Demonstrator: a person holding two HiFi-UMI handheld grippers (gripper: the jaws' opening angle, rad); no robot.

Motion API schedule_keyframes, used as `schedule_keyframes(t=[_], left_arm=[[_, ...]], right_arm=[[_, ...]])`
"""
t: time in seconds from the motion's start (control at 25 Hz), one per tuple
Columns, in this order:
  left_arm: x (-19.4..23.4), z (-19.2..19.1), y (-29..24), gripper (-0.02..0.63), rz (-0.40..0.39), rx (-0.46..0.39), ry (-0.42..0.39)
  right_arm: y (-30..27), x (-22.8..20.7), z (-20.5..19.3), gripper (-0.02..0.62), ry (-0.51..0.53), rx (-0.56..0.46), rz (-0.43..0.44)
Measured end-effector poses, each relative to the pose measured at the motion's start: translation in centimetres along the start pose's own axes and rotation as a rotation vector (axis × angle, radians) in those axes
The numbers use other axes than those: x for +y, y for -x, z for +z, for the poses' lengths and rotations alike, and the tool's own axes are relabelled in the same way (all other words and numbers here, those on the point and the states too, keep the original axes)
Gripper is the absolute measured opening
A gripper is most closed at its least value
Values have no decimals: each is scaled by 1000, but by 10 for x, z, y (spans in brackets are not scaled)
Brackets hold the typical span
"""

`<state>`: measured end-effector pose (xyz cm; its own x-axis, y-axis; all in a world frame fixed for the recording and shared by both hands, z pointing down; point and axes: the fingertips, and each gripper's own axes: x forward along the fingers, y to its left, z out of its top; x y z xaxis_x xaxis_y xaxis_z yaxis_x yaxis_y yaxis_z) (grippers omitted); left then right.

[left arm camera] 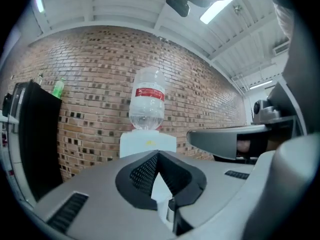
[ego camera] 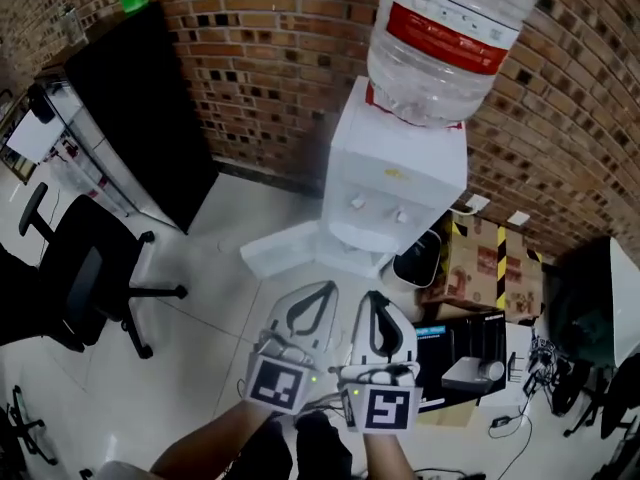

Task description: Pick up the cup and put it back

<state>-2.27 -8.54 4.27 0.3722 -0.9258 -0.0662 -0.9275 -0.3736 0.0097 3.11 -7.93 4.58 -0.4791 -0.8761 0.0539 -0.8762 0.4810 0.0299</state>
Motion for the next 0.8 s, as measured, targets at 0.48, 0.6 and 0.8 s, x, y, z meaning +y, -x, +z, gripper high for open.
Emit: schedule_keyframes(t=[0.48, 0.6, 0.8], left_arm=[[-30, 111, 134, 0, -83, -38, -1], [-31, 127, 171, 0, -97, -34, 10], [-37, 143, 212, 0, -115, -44, 27]], right_arm=[[118, 85, 87, 3, -17, -5, -33], [145, 116, 102, 3, -46, -5, -42], [176, 150, 111, 3, -27, 11, -43]])
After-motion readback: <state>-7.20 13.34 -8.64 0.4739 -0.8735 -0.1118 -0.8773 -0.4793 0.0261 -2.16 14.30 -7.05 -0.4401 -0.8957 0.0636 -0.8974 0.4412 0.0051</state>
